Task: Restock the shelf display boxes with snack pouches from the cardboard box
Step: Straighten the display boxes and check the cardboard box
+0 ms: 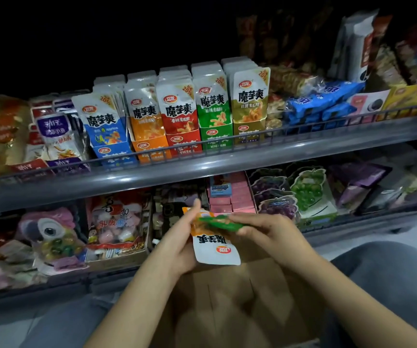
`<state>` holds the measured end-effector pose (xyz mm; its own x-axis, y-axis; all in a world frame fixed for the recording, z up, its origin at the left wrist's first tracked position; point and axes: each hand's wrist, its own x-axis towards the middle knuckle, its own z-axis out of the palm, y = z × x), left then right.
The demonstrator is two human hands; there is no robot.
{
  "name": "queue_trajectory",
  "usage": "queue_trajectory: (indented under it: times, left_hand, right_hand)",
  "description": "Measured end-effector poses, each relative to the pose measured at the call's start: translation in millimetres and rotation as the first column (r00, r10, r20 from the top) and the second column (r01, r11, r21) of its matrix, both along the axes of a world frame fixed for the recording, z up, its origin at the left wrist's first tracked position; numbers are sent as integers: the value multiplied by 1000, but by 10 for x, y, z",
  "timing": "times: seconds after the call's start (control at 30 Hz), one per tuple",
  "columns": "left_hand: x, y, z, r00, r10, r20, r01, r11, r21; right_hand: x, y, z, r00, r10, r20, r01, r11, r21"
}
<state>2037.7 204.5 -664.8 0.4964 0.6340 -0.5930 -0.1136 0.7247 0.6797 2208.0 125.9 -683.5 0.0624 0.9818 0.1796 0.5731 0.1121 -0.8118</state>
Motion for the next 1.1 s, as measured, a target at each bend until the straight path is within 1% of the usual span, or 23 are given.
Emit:
queue_trajectory:
  times: [0.07, 0.1, 0.17, 0.2, 0.27, 0.3, 0.33, 0.37, 0.4, 0.47, 0.5, 0.63, 0.7, 0.8, 0.93, 1.03, 1.1]
  left_hand:
    - [-16, -7, 1, 997, -82, 1, 82, 996, 37]
    - [-23, -8, -6, 994, -106, 6, 106, 993, 45]
    - [-29, -5, -34, 992, -125, 29, 123, 990, 75]
    - [-29, -2, -37, 991, -127, 45, 122, 988, 93]
    - [-28, -4, -32, 993, -102, 58, 92, 983, 157]
    - [-26, -7, -28, 996, -74, 45, 64, 977, 202]
    - [-30, -17, -24, 999, -44, 21, 37, 967, 253]
    - [-32, -30, -23, 1000, -23, 0, 22, 952, 306]
    - [-30, -50, -25, 1000, -13, -11, 16, 936, 350]
    - [-16, -106, 4, 1000, -17, -22, 25, 906, 423]
    - [-7, -125, 10, 999, -19, -36, 33, 889, 456]
    - [-4, -129, 44, 998, -18, -67, 53, 830, 556]
    - [-14, -110, 65, 996, -25, -81, 68, 803, 592]
    - [-36, -73, 76, 991, -15, -134, 99, 756, 647]
    - [-36, -15, 76, 977, 64, -205, 103, 699, 708]
    - [-9, 39, 138, 975, 99, -199, 79, 685, 724]
    - [23, 103, 214, 978, 110, -178, 56, 683, 729]
  right_hand:
    - [67, -12, 50, 990, 142, -6, -142, 988, -67]
    - [97, -11, 74, 983, 181, -38, -184, 978, -100]
    - [125, -5, 103, 973, 183, -138, -197, 976, -96]
    - [114, 0, 107, 974, 133, -184, -146, 987, -60]
    - [82, 21, 85, 968, -37, -249, 44, 999, 20]
    - [66, 31, 68, 955, -130, -268, 145, 989, 37]
    - [51, 45, 51, 934, -207, -290, 222, 975, 21]
    - [43, 61, 42, 905, -254, -342, 258, 966, -34]
    - [36, 77, 30, 859, -265, -438, 242, 964, -110]
    - [5, 113, 9, 692, -239, -681, 135, 970, -204]
    - [-10, 128, -2, 634, -225, -740, 103, 973, -208]
    - [-58, 185, -36, 577, -226, -785, 150, 974, -170]
    - [-67, 212, -25, 575, -225, -787, 174, 973, -151]
    - [-85, 248, 19, 595, -225, -772, 206, 971, -124]
    - [-77, 323, 110, 617, -217, -756, 180, 975, -133]
    - [-20, 417, 281, 677, -210, -705, 116, 977, -179]
    - [44, 513, 487, 731, -174, -660, 95, 983, -155]
